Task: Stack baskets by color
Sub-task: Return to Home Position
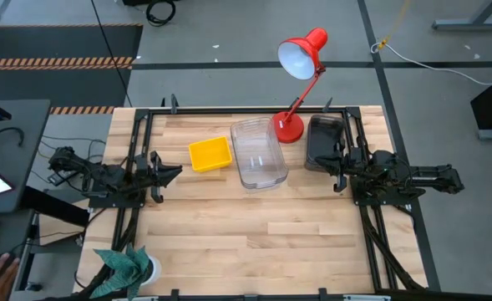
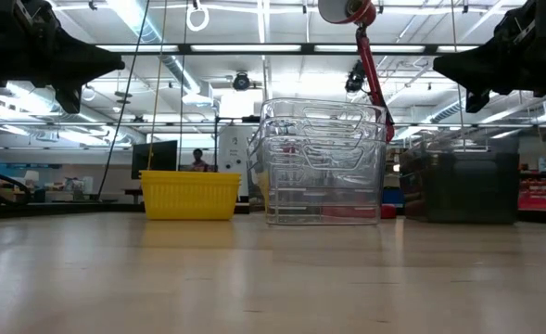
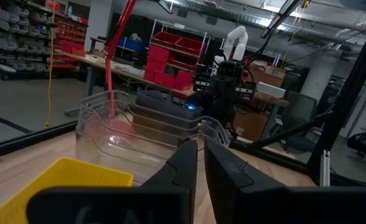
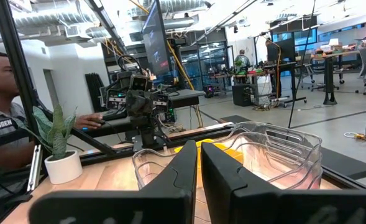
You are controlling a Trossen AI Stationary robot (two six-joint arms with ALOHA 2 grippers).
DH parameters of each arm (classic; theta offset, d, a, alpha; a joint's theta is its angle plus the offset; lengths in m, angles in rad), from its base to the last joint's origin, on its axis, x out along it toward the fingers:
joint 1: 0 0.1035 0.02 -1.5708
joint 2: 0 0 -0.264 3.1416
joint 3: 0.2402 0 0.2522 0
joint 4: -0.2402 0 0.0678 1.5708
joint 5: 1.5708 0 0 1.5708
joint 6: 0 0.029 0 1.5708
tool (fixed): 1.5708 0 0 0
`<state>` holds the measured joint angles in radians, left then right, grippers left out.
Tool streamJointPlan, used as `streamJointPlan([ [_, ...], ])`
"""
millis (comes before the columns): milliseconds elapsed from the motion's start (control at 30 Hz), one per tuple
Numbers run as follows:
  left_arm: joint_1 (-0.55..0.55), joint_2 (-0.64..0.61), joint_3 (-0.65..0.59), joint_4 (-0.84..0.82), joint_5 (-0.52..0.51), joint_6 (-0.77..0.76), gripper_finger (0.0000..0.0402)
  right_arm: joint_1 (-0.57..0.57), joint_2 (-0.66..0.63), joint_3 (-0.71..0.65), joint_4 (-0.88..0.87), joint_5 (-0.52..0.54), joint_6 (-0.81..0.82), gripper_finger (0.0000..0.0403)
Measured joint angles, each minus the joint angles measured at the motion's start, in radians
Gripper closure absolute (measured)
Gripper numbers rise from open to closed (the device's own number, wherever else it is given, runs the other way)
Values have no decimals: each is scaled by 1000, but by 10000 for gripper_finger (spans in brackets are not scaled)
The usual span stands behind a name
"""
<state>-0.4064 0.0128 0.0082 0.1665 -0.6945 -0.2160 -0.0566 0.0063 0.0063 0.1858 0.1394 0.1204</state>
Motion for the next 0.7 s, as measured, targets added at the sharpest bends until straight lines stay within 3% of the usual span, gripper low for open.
streamJointPlan([
  [700, 0, 0, 0, 0, 0, -1, 368, 0, 0, 0, 0, 0, 0, 374],
])
